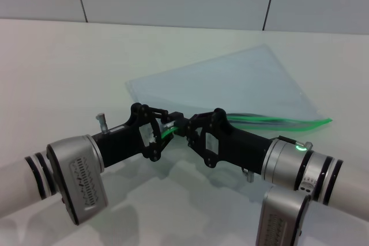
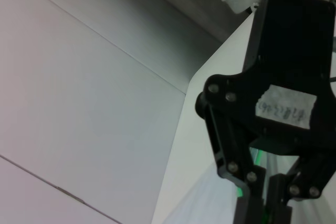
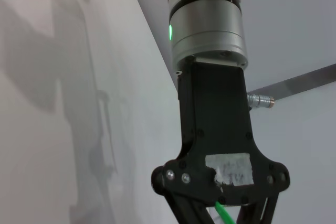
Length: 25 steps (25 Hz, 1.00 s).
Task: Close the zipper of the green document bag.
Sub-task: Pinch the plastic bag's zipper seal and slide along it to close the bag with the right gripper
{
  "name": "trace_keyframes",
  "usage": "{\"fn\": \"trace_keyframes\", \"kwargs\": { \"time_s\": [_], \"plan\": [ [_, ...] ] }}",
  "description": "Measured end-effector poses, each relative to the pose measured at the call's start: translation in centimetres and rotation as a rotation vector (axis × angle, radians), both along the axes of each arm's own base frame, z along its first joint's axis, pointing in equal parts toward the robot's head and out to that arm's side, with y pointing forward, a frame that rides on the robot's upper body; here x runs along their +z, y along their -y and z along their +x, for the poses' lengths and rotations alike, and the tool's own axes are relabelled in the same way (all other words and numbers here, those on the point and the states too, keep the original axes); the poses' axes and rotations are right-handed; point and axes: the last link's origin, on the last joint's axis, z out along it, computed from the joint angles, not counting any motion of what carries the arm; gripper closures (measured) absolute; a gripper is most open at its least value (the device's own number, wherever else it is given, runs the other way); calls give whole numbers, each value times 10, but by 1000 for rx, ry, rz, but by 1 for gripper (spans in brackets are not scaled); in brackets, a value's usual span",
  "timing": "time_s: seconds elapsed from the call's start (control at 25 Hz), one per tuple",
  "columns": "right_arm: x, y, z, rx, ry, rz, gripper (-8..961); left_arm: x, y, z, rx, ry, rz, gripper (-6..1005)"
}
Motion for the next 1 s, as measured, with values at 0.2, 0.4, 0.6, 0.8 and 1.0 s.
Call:
{"fn": "trace_keyframes", "kwargs": {
  "time_s": [0.2,0.4,0.6,0.8,1.0],
  "plan": [
    [1,-1,0,-2,0,4,866,0,0,0,0,0,0,944],
    [0,-1,2,-7,11,3,866,0,0,0,0,0,0,944],
    [-1,1,2,3,18,10,867,0,0,-1,2,-1,0,944],
    [-2,3,3,7,19,17,867,0,1,-1,5,-2,0,944],
    [-1,4,3,-18,-2,27,879,0,1,-1,5,-3,0,944]
  ]
}}
